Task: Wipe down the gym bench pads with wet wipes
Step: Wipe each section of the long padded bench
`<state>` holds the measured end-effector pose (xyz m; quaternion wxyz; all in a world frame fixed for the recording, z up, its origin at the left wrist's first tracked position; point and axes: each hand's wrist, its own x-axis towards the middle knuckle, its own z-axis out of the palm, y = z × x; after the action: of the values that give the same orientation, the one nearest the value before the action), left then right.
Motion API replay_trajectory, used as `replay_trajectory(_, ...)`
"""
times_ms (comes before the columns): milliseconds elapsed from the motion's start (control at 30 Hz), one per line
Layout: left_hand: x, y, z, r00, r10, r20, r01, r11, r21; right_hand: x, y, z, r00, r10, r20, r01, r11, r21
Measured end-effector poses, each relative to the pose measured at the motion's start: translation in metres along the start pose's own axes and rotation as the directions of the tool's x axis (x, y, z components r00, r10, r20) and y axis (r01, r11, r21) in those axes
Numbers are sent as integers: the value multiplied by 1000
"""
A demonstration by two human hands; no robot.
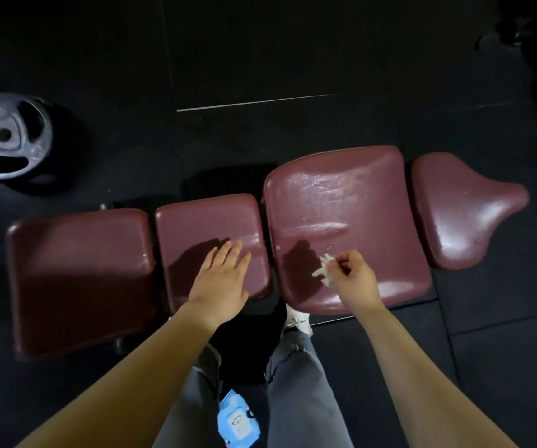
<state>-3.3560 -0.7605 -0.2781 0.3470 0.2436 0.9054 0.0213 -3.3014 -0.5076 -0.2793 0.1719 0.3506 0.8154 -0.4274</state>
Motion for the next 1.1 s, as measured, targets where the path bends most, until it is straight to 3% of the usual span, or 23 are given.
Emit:
replay_trajectory(300,50,89,18,983,-173,60,182,962,-202,78,9,-72,996,-48,71,45,998,42)
replay_trajectory(500,71,100,14,956,-270,115,285,948,-145,133,-3,-107,994,-92,64,91,996,27)
replay_trajectory(667,86,97,14,939,-328,102,343,918,-199,186,-15,-113,995,-80,-55,81,997,3)
replay_trajectory(900,96,76,16,936,-346,61,350,901,-255,265,-38,-103,931,-14,-366,8,1000,-19)
replay_trajectory(1033,97,67,26,955,-297,11,290,924,-248,279,-58,-73,923,71,-379,-89,996,-30)
replay_trajectory(1100,96,65,30,959,-283,-23,265,923,-280,270,-76,-44,932,-7,-363,-24,996,-82)
